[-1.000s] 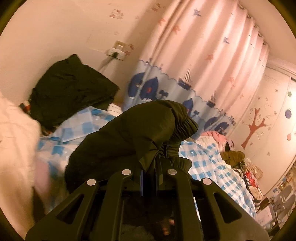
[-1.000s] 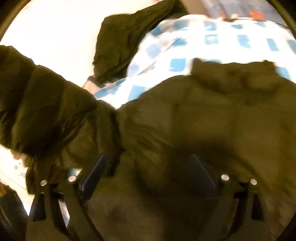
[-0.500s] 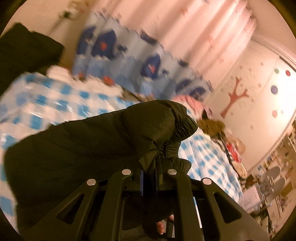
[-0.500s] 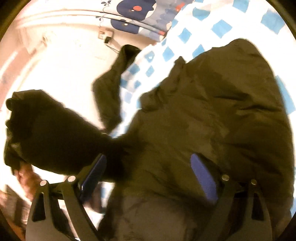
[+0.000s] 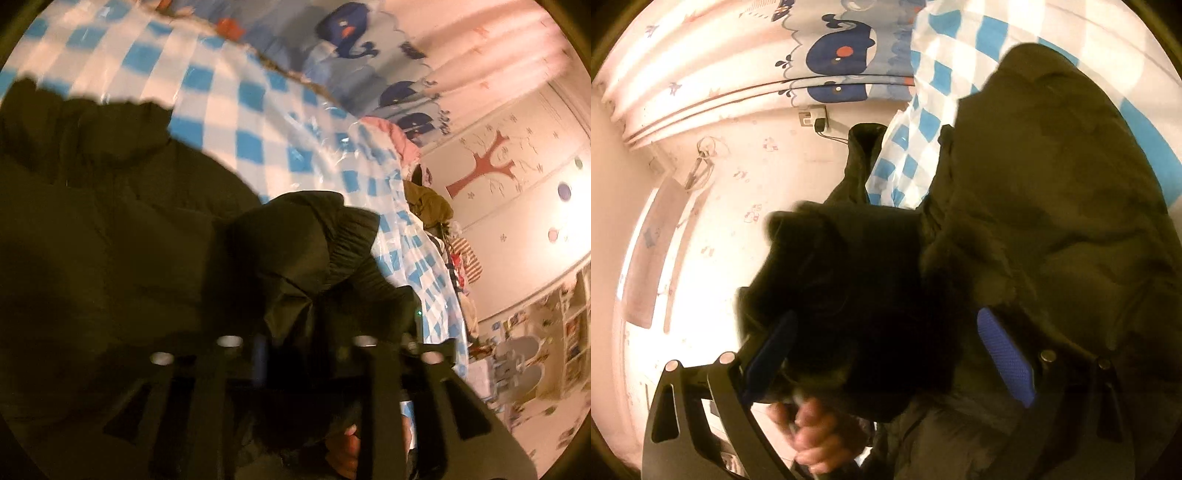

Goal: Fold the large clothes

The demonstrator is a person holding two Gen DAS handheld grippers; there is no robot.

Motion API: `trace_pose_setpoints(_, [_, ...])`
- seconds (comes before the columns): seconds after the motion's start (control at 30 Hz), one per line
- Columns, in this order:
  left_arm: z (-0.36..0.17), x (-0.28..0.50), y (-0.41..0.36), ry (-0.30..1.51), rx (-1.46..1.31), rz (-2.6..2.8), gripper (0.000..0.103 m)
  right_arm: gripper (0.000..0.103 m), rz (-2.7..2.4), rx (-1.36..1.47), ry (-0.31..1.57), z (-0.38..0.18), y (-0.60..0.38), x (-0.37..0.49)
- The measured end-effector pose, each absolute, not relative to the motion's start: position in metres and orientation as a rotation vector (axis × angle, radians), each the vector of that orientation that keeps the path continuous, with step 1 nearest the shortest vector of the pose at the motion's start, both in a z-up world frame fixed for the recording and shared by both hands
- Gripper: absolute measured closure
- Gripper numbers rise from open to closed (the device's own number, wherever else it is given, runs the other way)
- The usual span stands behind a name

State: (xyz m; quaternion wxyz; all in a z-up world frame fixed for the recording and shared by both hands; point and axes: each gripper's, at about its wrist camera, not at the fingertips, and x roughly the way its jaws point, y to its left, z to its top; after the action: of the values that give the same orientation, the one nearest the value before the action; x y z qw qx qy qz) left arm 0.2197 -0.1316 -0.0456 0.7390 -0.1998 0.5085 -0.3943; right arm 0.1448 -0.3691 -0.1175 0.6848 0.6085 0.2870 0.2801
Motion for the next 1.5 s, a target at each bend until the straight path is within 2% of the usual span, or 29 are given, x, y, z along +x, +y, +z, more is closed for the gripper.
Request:
trace_pose_setpoints(0.07, [-0.049, 0.222, -0.128, 1.115, -0.426, -0.830, 0.048, 0.009, 0.642, 1.387, 0.629, -0.118, -0.371, 0.146])
trace_pose_setpoints(0.17, [-0.043, 0.222, -0.117, 1.117, -0.414, -0.820, 0.044, 0.007, 0.664, 1.412, 0.608, -0.118, -0.372, 0.147])
trace_pose_setpoints(0.27, [-0.033, 0.220, -0.102, 1.105, -0.380, -0.790, 0.031, 0.007, 0.683, 1.411, 0.602, -0.114, -0.370, 0.150])
trace_pose_setpoints(0.5, [-0.021, 0.215, -0.025, 1.058, -0.386, -0.674, 0.024, 0.007, 0.586, 1.136, 0.740, -0.097, -0.340, 0.161])
trace_pose_setpoints(0.53, [-0.023, 0.216, -0.014, 1.060, -0.391, -0.652, 0.024, 0.011, 0.567, 1.053, 0.749, -0.090, -0.332, 0.161])
trace_pose_setpoints(0.57, [-0.026, 0.218, -0.003, 1.064, -0.398, -0.626, 0.024, 0.019, 0.550, 1.005, 0.755, -0.086, -0.328, 0.161])
trace_pose_setpoints(0.6, [-0.030, 0.221, 0.012, 1.071, -0.414, -0.587, 0.023, 0.057, 0.521, 0.954, 0.771, -0.081, -0.323, 0.162])
trace_pose_setpoints(0.63, [-0.034, 0.225, 0.021, 1.077, -0.430, -0.562, 0.023, 0.085, 0.511, 0.935, 0.771, -0.078, -0.320, 0.162])
trace_pose_setpoints(0.73, [-0.040, 0.231, 0.050, 1.074, -0.479, -0.506, 0.024, 0.089, 0.467, 0.820, 0.719, -0.053, -0.314, 0.157])
trace_pose_setpoints(0.87, [-0.039, 0.237, 0.075, 1.041, -0.505, -0.462, 0.023, 0.090, 0.418, 0.735, 0.616, -0.017, -0.321, 0.142])
trace_pose_setpoints(0.93, [-0.042, 0.241, 0.082, 1.038, -0.507, -0.434, 0.023, 0.090, 0.394, 0.716, 0.625, -0.011, -0.328, 0.143])
trace_pose_setpoints(1.0, [-0.054, 0.246, 0.086, 1.058, -0.505, -0.411, 0.023, 0.090, 0.343, 0.696, 0.688, -0.025, -0.335, 0.149])
trace_pose_setpoints(1.17, [-0.091, 0.255, 0.087, 1.113, -0.449, -0.388, 0.023, 0.088, 0.244, 0.787, 0.919, -0.110, -0.352, 0.166])
trace_pose_setpoints(1.27, [-0.095, 0.256, 0.079, 1.122, -0.387, -0.371, 0.023, 0.085, 0.234, 0.813, 0.950, -0.112, -0.356, 0.168])
trace_pose_setpoints(1.37, [-0.085, 0.254, 0.078, 1.117, -0.355, -0.354, 0.023, 0.062, 0.202, 0.877, 0.918, -0.099, -0.373, 0.158])
trace_pose_setpoints(1.4, [-0.074, 0.251, 0.081, 1.094, -0.354, -0.345, 0.023, 0.050, 0.176, 0.885, 0.892, -0.091, -0.379, 0.154])
trace_pose_setpoints(1.5, [-0.045, 0.241, 0.093, 0.994, -0.345, -0.350, 0.023, 0.040, 0.018, 0.790, 0.722, -0.045, -0.394, 0.132])
